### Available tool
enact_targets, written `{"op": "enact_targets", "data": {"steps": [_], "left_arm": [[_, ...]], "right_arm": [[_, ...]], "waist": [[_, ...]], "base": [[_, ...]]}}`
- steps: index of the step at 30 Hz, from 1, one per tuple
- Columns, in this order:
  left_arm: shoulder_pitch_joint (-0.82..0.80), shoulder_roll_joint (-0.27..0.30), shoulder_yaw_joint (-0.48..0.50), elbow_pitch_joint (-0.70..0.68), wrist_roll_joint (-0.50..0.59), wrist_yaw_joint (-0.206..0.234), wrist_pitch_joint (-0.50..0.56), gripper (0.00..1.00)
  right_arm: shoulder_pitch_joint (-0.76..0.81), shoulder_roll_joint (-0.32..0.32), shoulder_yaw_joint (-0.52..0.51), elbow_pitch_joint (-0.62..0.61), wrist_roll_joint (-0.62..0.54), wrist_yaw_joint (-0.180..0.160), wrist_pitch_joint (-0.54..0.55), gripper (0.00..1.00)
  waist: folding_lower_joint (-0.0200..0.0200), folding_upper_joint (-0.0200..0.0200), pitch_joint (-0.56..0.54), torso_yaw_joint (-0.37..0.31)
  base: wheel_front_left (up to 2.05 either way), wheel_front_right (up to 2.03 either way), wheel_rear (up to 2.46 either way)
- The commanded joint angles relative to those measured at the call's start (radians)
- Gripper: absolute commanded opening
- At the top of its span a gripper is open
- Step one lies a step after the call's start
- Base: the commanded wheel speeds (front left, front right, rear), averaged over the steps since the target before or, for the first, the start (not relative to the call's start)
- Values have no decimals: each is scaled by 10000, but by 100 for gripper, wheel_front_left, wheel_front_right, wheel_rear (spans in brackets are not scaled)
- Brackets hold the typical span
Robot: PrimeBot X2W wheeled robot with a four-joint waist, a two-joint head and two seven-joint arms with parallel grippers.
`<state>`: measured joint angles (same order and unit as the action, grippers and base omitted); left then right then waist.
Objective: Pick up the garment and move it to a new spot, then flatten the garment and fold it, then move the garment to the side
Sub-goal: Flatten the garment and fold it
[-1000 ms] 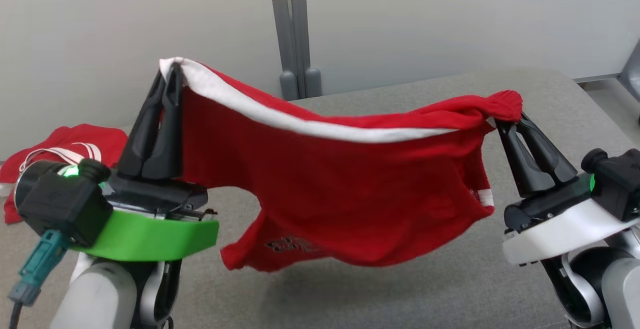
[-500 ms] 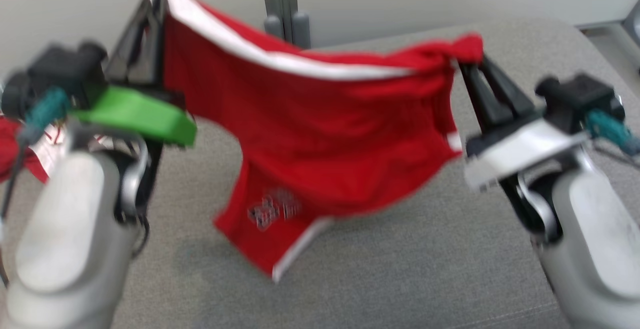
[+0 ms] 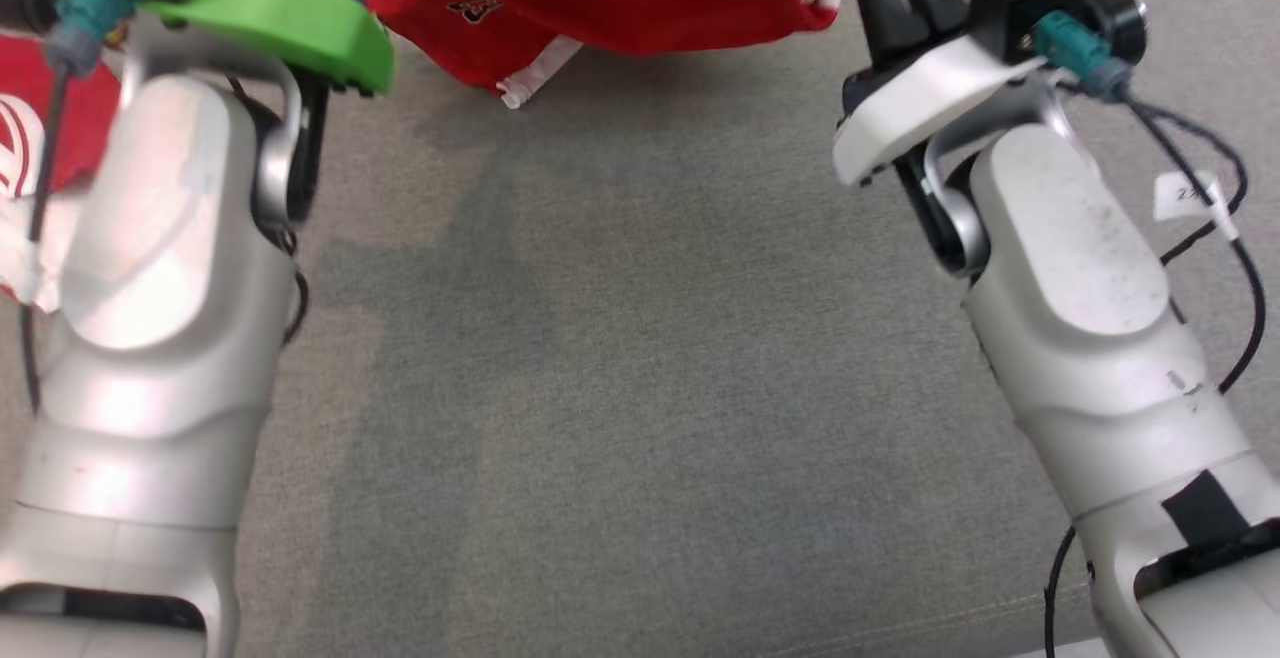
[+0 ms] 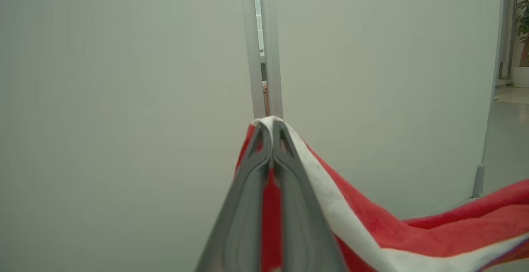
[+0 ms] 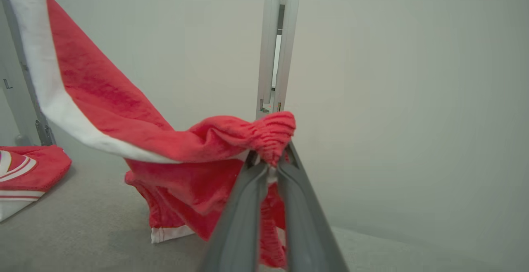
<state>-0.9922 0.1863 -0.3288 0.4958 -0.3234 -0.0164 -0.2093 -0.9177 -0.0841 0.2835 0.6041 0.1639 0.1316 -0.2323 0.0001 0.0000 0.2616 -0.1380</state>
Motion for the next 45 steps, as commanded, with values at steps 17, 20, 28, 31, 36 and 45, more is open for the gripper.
{"op": "enact_targets", "data": {"steps": [17,20,28,31,36,45], "left_arm": [[4895,-259,456,-1884,-468,205,-557,0],[5680,-292,474,-2748,-421,248,-560,0],[8138,-263,156,-5052,-417,610,-367,0],[9113,-240,-52,-6066,-427,881,-34,0],[10364,-127,-322,-7665,-307,1315,511,0],[11141,286,-559,-8663,18,1723,1402,0]], "right_arm": [[3264,208,-277,-431,560,-17,-332,0],[3965,115,-305,-1065,566,-17,-333,0],[6729,-184,-694,-2866,773,-17,-332,0],[7898,-245,-857,-3698,763,-16,-174,0],[9508,-243,-1209,-5505,561,-16,574,0],[11192,-135,-1819,-8057,206,-16,2014,0]], "waist": [[-1,0,-300,461],[-1,0,-638,556],[-1,0,-2077,1007],[-1,0,-2568,1122],[-1,0,-2893,1046],[-1,0,-2756,672]], "base": [[0,0,0],[0,0,0],[0,0,0],[0,0,0],[0,0,0],[0,0,0]]}}
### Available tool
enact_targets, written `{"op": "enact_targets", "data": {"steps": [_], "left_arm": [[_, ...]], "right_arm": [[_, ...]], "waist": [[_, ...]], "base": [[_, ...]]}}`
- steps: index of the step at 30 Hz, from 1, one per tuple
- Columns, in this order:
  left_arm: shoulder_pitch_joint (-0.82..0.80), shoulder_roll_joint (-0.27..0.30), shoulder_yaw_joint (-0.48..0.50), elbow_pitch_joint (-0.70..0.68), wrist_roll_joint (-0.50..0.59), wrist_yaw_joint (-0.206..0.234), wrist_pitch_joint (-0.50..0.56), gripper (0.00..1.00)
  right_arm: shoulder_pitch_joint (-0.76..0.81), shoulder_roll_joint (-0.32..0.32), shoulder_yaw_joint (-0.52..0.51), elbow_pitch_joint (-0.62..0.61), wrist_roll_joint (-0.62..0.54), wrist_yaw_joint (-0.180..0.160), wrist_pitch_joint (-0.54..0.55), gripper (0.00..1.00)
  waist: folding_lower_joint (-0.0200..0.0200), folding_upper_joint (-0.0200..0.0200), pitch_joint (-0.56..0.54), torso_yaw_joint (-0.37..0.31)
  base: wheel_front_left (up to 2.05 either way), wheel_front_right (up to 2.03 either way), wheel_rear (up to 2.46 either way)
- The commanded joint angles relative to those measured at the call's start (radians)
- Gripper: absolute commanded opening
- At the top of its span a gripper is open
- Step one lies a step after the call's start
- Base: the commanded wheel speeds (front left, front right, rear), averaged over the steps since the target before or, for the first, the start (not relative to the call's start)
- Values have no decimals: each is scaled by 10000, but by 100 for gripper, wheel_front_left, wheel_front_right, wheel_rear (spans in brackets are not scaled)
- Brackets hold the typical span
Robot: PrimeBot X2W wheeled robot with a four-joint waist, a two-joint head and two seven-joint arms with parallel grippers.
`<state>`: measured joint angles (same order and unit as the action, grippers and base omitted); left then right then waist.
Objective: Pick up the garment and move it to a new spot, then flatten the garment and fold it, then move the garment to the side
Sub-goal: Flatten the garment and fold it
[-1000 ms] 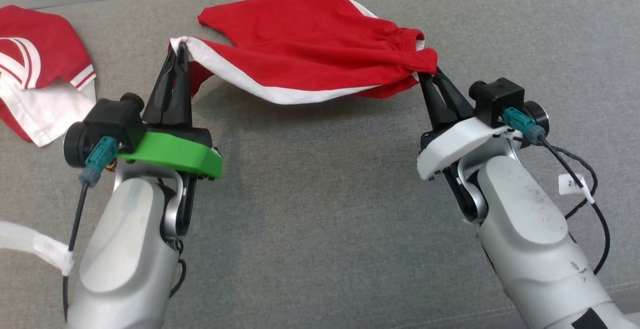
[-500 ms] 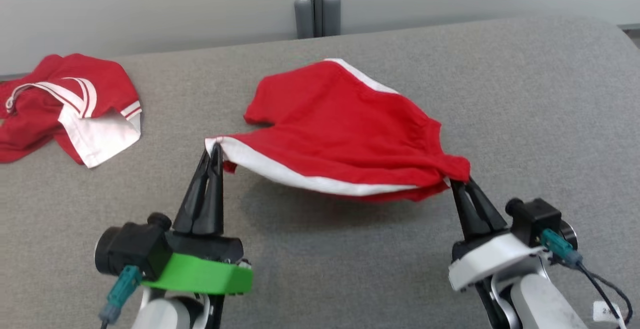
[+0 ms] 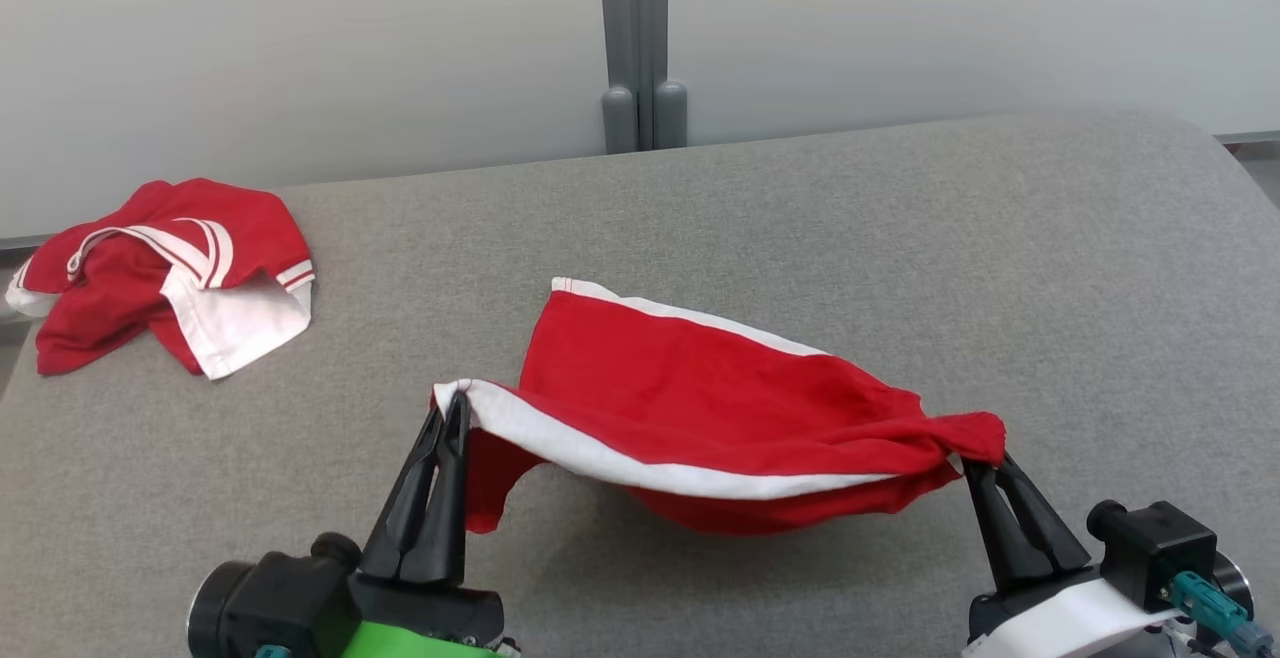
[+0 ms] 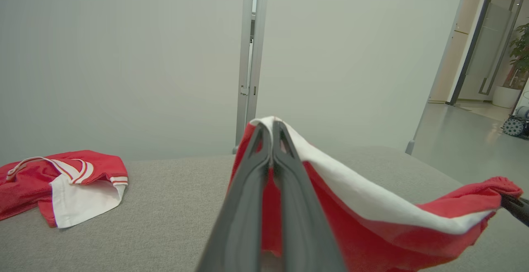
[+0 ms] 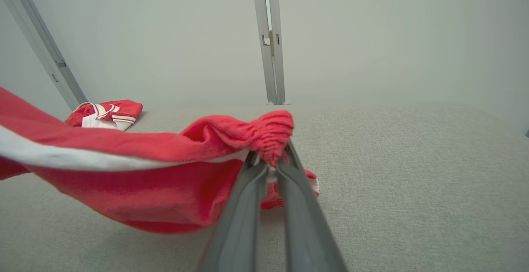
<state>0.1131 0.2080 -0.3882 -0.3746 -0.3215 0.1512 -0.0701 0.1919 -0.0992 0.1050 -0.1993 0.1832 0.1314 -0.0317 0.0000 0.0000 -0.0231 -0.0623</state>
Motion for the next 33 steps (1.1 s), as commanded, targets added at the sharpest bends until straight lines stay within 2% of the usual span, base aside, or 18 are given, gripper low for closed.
{"op": "enact_targets", "data": {"steps": [1,10,20,27,33], "left_arm": [[57,44,45,127,-49,58,60,0],[-1195,-87,252,2022,-347,-294,-133,0],[-4615,-483,213,5593,-241,-918,-169,0],[-6479,-651,500,8217,-287,-879,-345,0],[-7543,-757,489,9975,-296,-791,-60,0]], "right_arm": [[130,30,-86,14,35,-14,50,0],[-576,279,-185,1401,405,-14,-332,0],[-2723,456,-300,3393,387,-14,-859,0],[-4087,472,-161,4866,788,-15,-1317,0],[-4797,469,41,5837,939,-17,-1590,0]], "waist": [[0,0,148,-124],[0,0,1063,-419],[0,0,2792,-839],[0,0,3387,-1072],[0,0,3596,-1182]], "base": [[0,0,0],[0,0,0],[0,0,0],[0,0,0],[0,0,0]]}}
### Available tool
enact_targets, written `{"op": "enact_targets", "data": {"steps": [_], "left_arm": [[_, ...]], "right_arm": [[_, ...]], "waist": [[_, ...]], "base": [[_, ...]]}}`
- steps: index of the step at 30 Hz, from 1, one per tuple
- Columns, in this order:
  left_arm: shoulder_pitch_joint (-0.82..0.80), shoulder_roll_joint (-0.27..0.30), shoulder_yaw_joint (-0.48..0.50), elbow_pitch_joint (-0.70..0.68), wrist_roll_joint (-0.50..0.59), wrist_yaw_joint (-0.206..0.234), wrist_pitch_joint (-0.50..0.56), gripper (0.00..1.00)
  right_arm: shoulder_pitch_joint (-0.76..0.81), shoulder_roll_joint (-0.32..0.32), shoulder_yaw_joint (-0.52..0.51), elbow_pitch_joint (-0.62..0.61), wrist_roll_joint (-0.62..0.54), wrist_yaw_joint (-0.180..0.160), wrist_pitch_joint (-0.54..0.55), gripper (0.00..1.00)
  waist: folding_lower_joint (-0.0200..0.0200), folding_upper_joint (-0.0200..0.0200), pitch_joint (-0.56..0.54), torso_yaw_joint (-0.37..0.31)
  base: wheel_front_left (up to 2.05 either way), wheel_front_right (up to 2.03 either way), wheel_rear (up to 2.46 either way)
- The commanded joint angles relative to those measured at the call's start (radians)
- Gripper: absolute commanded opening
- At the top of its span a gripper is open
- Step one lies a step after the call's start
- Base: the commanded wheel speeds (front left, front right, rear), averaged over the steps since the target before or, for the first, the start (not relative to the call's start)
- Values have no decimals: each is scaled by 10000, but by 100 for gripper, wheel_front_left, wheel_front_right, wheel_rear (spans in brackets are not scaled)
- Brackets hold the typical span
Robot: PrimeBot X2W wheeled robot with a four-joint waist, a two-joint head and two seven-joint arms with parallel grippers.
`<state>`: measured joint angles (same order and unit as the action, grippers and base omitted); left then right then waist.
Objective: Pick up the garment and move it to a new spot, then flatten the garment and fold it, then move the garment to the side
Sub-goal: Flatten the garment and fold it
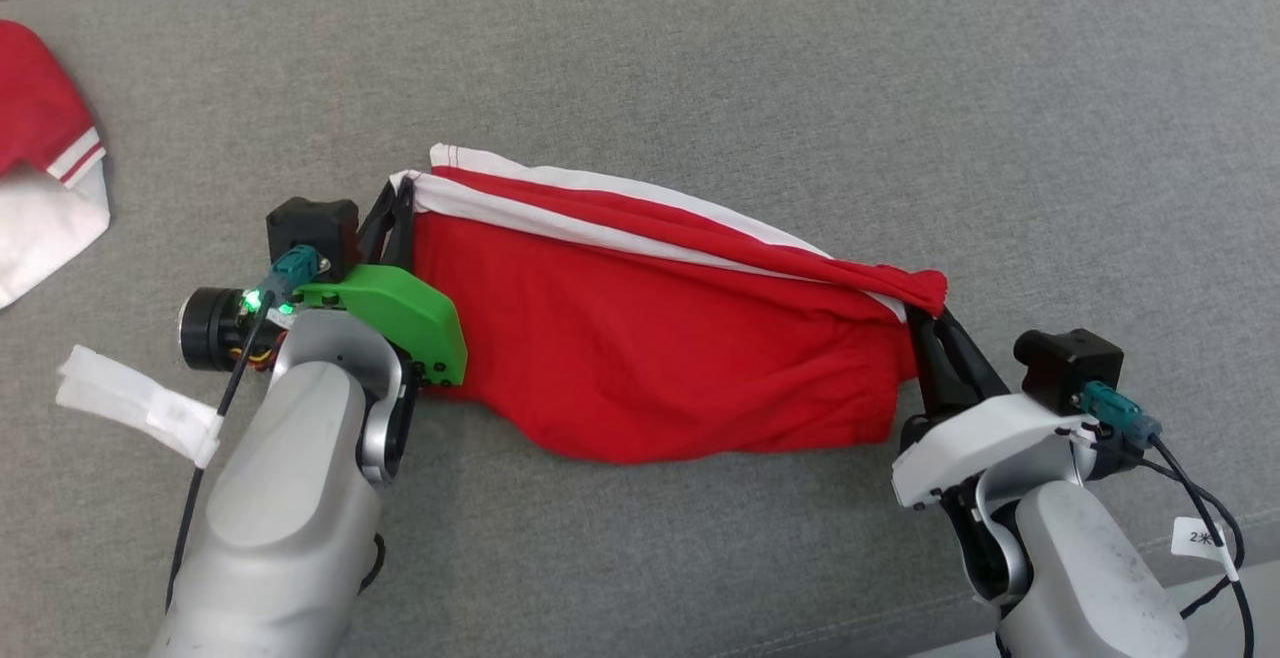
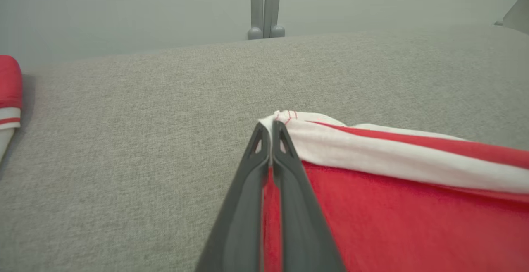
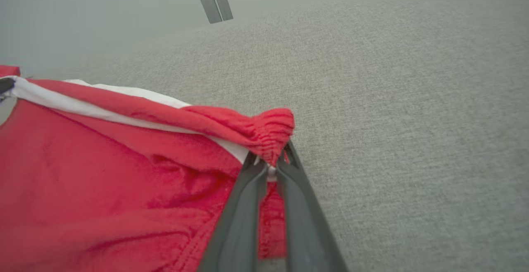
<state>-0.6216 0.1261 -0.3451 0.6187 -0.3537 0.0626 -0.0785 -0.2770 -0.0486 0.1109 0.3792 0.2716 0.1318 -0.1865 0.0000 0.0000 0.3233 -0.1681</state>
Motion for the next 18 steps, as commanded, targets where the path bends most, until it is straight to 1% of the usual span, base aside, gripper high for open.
{"op": "enact_targets", "data": {"steps": [1,3,4,5,6,7,8,9,14,18], "left_arm": [[-364,41,50,297,18,82,23,0],[-594,2,28,668,-18,10,-17,0],[-693,-15,19,824,-18,-4,-40,0],[-806,-31,12,987,-23,-4,-73,0],[-893,-49,5,1124,-25,-13,-120,0],[-990,-77,-7,1273,-33,-24,-173,0],[-1049,-89,-44,1396,-6,-45,-243,38],[-1112,-124,-105,1542,40,-92,-312,100],[-1309,-330,-220,1916,-46,-165,-821,100],[-1220,-423,-289,2094,-124,-208,-1234,100]], "right_arm": [[-215,-37,28,182,85,-21,-112,0],[-350,-40,106,398,136,-21,-185,0],[-413,-40,138,462,175,-21,-219,8],[-493,-36,190,543,212,-21,-287,31],[-559,-36,270,586,227,-19,-309,49],[-627,-32,345,632,210,-19,-378,100],[-661,-38,362,684,153,-19,-403,100],[-706,-37,373,726,65,-19,-465,100],[-729,-31,282,619,25,-19,-620,100],[-432,-32,99,326,-89,-19,-691,100]], "waist": [[0,0,156,-143],[0,0,190,-171],[0,0,204,-182],[0,0,218,-198],[0,0,224,-211],[0,0,225,-227],[0,0,219,-238],[0,0,214,-248],[0,0,146,-230],[0,0,-81,-156]], "base": [[0,0,0],[0,0,0],[0,0,0],[0,0,0],[0,0,0],[0,0,0],[0,0,0],[0,0,0],[0,0,0],[0,0,0]]}}
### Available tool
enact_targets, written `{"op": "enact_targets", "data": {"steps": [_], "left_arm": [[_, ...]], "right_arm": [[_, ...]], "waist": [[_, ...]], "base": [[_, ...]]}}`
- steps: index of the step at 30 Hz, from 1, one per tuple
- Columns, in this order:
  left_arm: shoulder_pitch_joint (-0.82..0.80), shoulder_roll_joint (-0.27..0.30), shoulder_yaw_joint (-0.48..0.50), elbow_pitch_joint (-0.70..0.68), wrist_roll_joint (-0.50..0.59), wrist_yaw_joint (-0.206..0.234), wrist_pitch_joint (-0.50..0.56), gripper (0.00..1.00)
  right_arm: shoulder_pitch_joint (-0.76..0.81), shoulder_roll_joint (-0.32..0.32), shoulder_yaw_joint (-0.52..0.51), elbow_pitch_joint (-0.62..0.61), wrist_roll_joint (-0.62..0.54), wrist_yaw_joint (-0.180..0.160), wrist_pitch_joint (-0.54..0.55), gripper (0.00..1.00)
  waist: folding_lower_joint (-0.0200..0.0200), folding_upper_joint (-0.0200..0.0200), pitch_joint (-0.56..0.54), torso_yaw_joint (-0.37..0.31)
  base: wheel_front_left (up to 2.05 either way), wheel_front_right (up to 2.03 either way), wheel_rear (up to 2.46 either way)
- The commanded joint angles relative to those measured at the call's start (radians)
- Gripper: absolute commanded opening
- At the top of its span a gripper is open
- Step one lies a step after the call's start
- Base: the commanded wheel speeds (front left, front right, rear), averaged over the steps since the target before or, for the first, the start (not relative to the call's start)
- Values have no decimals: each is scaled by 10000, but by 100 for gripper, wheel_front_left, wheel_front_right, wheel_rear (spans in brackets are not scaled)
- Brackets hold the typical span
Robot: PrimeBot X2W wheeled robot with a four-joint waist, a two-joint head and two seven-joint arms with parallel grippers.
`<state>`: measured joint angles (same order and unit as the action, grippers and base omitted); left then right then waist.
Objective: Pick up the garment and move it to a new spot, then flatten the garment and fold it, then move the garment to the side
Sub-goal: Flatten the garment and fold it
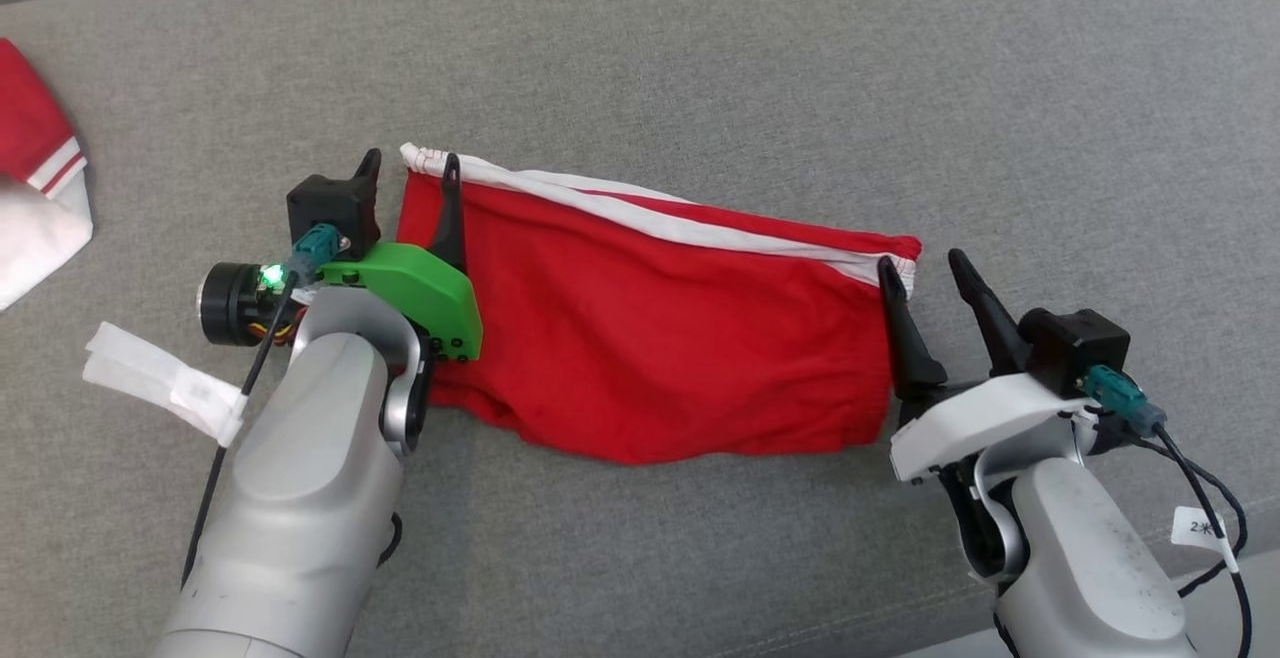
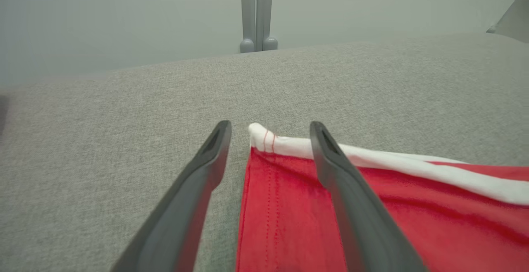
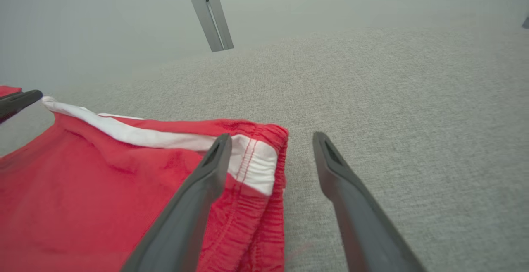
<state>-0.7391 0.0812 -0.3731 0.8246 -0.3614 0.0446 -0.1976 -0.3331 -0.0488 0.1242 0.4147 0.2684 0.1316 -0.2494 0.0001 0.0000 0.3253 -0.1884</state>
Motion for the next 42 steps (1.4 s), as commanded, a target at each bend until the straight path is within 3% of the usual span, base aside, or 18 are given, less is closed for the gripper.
{"op": "enact_targets", "data": {"steps": [1,10,17,24,25,27,30,42], "left_arm": [[46,13,-24,56,-60,-54,-119,100],[1262,-54,-114,-73,-434,-54,169,100],[2180,-96,-64,-286,-1119,7,2118,100],[2463,100,-86,-670,-1475,275,3773,100],[2489,118,-110,-747,-1508,255,3922,91],[2599,122,-154,-983,-1570,211,4183,44],[2715,226,-183,-1318,-1641,297,4455,0],[3452,448,-29,-2592,-1608,733,3847,0]], "right_arm": [[241,-33,-135,-134,-128,-17,-66,100],[1555,-30,-1445,-1641,-1166,-16,895,100],[2556,-28,-1864,-3423,-1497,-16,1873,100],[2881,-26,-1765,-4313,-1376,-16,2318,100],[2907,-28,-1751,-4354,-1352,-16,2329,100],[2945,-28,-1742,-4399,-1277,-16,2342,100],[3006,-26,-1727,-4390,-1235,-16,2320,100],[3162,-28,-2169,-4173,-1321,-16,2232,100]], "waist": [[-1,0,-193,82],[-1,0,-1161,524],[-1,0,-1626,631],[-1,0,-1566,357],[-1,0,-1552,318],[-1,0,-1538,265],[-1,0,-1544,205],[-1,0,-2131,592]], "base": [[0,0,0],[0,0,0],[0,0,0],[0,0,0],[0,0,0],[0,0,0],[0,0,0],[0,0,0]]}}
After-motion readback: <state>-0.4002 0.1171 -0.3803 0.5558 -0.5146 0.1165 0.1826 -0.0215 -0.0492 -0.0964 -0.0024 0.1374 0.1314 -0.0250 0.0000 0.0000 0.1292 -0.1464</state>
